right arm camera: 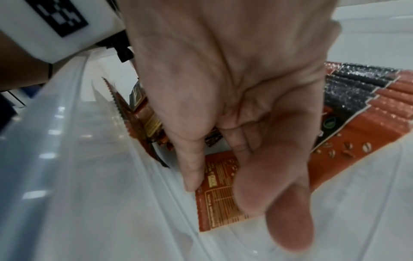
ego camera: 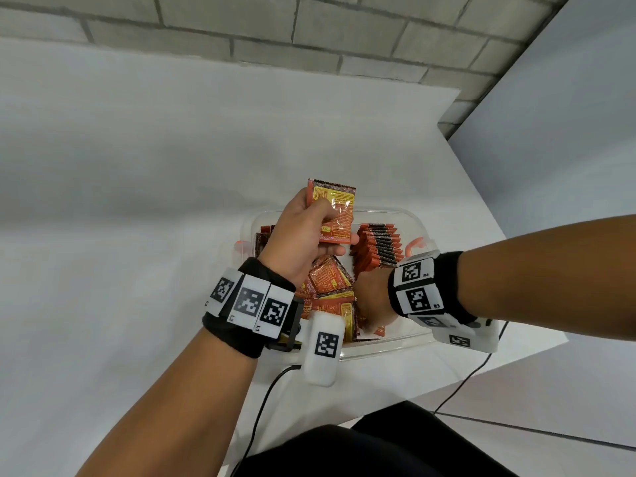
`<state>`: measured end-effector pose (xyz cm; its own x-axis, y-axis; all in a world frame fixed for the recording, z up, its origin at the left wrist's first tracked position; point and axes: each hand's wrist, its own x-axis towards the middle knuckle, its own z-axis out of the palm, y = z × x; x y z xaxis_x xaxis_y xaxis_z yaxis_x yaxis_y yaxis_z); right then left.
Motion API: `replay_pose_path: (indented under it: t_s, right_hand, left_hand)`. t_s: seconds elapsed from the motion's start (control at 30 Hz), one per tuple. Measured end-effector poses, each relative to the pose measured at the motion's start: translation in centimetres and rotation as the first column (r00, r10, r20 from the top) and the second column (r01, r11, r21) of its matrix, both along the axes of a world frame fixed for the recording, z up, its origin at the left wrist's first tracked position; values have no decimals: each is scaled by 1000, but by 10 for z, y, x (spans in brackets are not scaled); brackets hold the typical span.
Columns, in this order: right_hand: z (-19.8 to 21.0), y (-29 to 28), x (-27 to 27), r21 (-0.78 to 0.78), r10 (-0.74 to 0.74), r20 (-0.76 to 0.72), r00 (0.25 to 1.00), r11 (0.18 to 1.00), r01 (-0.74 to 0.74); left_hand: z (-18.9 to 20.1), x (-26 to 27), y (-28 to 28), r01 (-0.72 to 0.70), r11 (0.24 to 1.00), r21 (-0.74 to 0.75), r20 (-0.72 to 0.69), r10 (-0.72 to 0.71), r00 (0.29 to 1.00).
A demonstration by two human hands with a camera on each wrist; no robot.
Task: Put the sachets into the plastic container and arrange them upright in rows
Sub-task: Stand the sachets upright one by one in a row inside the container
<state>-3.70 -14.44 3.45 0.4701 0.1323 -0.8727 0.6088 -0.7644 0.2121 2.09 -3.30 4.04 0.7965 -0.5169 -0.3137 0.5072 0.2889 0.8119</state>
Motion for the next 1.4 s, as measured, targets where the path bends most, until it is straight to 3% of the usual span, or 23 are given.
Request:
replay_pose_path:
  t_s: [0.5,0.67,0.93,1.17,1.4]
  right_hand:
    - [1,8,1,-56,48,-77,996,997,-53]
    - [-6,4,0,-122,-38,-73,997,992,29]
    - [14,-12,6,-13,-167,49,985,986,168]
    - [19,-45,15,123,-335,231,913,941,314]
    - [12,-60,19,158,-346,311,885,937,311]
  left_hand:
    - [-3,3,4,4,999,-39,31,-2,1000]
    - [-2,2,4,4,999,-35,48,-3,999]
    - [0,1,3,11,1000,-16,46,-10,999]
    - [1,0,2,9,1000,2,45,-9,999]
    - [0,-1,1,12,1000,19,42,-12,999]
